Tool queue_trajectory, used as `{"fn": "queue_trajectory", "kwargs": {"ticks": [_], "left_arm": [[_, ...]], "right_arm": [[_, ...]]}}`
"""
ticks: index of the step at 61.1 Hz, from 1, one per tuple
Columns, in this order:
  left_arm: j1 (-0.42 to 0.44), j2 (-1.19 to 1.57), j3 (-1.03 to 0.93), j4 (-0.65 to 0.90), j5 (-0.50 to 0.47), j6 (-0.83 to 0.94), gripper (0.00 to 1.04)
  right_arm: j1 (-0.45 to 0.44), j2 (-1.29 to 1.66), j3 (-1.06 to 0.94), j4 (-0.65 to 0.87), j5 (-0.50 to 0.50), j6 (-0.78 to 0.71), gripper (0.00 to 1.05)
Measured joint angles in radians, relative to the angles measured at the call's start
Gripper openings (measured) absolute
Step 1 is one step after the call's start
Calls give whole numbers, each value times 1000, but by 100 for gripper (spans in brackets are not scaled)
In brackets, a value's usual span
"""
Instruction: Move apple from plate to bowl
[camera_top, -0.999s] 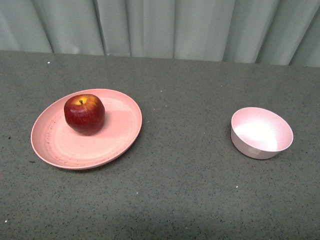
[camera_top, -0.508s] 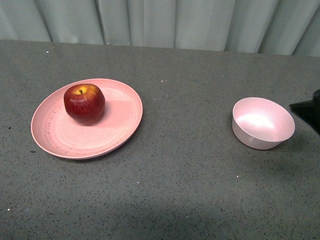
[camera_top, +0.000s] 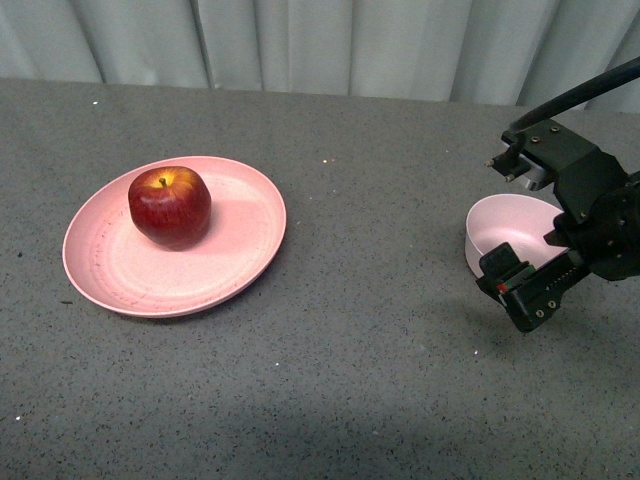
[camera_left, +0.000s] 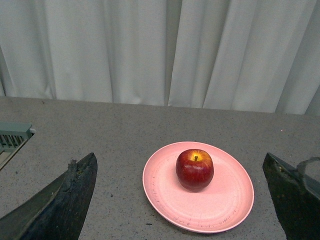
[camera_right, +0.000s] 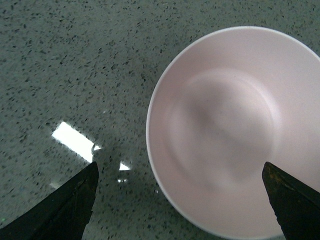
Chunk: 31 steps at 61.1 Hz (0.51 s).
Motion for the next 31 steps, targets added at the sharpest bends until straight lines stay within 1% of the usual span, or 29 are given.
{"fn": "queue_trajectory", "kwargs": {"ticks": [19, 21, 23, 24, 25, 26, 29, 31], "left_arm": [[0, 0, 0, 0, 0, 0, 98], [0, 0, 0, 0, 0, 0, 98], [0, 0, 0, 0, 0, 0, 98], [0, 0, 0, 0, 0, 0, 98], [0, 0, 0, 0, 0, 0, 98], [0, 0, 0, 0, 0, 0, 98], [0, 0, 0, 0, 0, 0, 98], [0, 0, 0, 0, 0, 0, 98]], "right_arm": [[37, 94, 123, -72, -11, 36, 95], [38, 99, 130, -77, -8, 38, 92], [39, 105, 137, -78, -4, 39, 86], [39, 106, 139, -79, -3, 39, 84], [39, 109, 142, -82, -4, 39, 78], [39, 110, 143, -82, -3, 39, 77], [39, 111, 144, -88, 0, 39, 66], [39, 111, 144, -88, 2, 39, 62]]}}
